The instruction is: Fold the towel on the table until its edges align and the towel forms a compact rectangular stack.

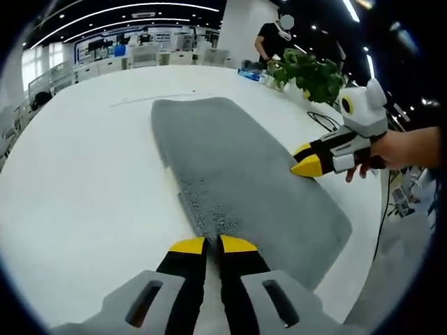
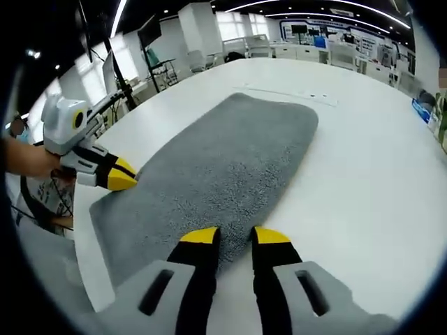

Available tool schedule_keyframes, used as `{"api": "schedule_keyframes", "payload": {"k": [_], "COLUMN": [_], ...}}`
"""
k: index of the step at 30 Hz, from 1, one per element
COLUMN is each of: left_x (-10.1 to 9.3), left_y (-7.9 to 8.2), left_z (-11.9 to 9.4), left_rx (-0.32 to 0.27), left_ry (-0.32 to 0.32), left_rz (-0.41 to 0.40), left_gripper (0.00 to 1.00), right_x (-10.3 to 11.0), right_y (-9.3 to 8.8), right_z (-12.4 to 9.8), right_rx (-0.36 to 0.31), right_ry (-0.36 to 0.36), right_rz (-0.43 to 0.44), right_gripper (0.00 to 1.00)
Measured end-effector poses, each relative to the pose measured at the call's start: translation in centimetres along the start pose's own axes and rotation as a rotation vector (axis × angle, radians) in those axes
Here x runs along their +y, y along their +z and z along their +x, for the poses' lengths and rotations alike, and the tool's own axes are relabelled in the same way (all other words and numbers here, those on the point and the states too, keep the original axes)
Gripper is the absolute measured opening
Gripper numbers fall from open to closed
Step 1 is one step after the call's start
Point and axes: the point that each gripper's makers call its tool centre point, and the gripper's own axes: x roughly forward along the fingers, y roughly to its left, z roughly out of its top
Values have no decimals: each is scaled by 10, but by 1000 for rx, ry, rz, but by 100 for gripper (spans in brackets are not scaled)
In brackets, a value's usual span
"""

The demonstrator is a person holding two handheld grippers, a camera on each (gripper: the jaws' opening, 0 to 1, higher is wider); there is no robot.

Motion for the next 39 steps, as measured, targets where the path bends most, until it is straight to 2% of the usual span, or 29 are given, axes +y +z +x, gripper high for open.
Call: {"api": "schedule_keyframes", "payload": {"k": [9,16,29,33,35,39], "left_x": [-22,-47,-80,-94,-99,-105], "left_y": [-5,-9,-11,-14,-14,-15], "left_z": [1,3,11,11,11,11], "left_rx": [-13,-17,-16,-18,-26,-31], "left_ry": [-19,-33,-56,-64,-68,-67], "left_rz": [-16,-2,16,16,15,14], "left_gripper": [6,6,6,6,6,6], "right_x": [-3,-9,-21,-24,-26,-29], "right_y": [-15,-29,-52,-59,-63,-68], "right_z": [-16,-32,-58,-66,-70,-75], "right_rx": [4,19,32,29,24,11], "right_ry": [-6,-10,-22,-32,-37,-42], "right_rz": [-31,-46,-59,-17,-23,8], "right_gripper": [16,16,16,16,15,16]}}
